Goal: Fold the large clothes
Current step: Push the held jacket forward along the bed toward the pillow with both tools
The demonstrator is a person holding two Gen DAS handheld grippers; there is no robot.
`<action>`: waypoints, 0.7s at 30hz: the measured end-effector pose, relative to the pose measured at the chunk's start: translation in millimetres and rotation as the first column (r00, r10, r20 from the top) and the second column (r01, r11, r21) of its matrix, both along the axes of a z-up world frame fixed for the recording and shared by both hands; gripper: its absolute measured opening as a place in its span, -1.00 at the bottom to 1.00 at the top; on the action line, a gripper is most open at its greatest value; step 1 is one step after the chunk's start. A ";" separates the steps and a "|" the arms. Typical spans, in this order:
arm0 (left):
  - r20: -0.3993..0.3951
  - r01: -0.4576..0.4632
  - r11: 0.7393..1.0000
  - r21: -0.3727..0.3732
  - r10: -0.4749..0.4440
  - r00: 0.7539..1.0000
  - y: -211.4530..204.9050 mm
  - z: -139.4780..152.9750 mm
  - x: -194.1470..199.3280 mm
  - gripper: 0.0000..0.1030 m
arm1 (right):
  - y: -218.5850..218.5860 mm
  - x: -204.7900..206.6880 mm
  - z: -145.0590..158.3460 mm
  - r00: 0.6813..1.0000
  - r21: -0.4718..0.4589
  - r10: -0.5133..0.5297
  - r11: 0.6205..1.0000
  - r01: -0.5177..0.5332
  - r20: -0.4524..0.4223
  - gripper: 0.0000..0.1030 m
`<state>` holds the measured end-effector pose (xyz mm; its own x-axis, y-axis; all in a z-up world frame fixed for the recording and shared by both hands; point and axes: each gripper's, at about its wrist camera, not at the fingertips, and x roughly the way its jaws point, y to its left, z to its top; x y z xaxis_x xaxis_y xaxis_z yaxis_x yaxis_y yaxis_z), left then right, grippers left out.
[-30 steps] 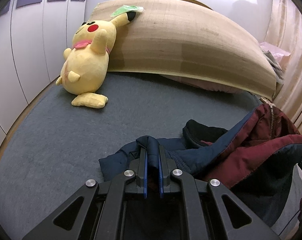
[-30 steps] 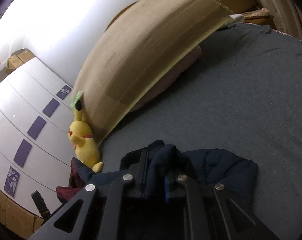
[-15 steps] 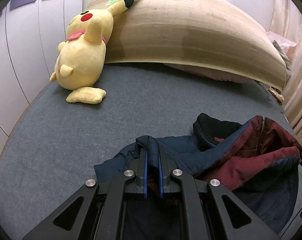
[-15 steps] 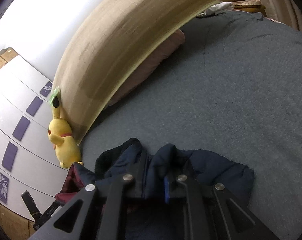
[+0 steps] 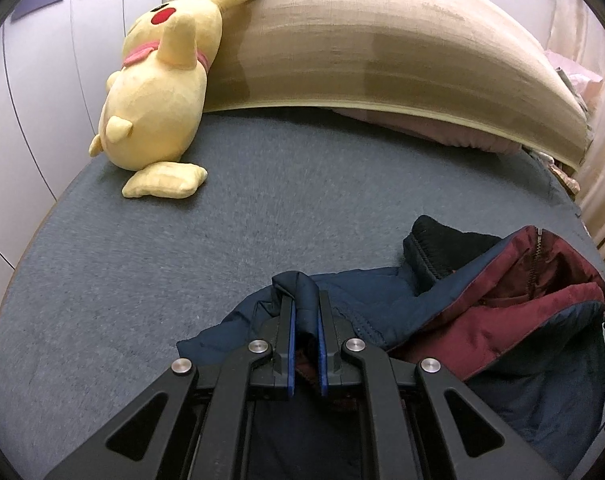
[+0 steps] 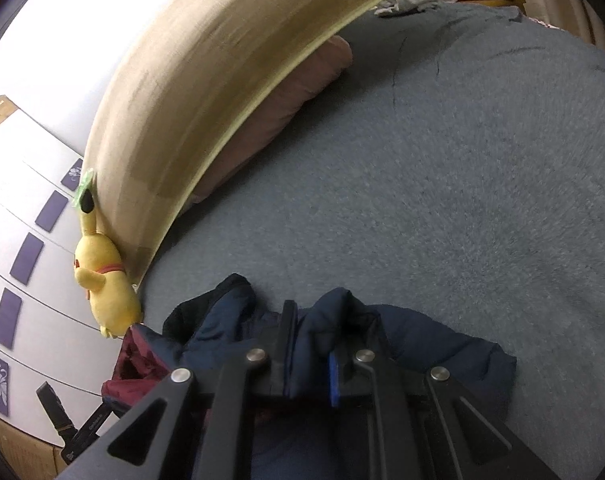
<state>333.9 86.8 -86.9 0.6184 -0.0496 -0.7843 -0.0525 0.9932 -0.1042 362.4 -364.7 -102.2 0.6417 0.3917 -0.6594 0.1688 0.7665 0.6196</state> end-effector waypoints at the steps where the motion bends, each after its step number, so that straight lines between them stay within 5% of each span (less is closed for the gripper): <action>1: -0.005 -0.001 1.000 0.002 0.001 1.000 -0.1 -2.1 2.0 -0.83 | 0.5 2.2 -2.4 1.000 -0.002 0.000 1.000 0.000 -0.006 -0.74; 21: -0.040 -0.005 1.000 0.010 0.005 0.999 0.3 -14.7 18.4 -0.83 | -1.6 21.5 -11.3 0.999 -0.002 0.002 1.000 -0.002 -0.040 -0.75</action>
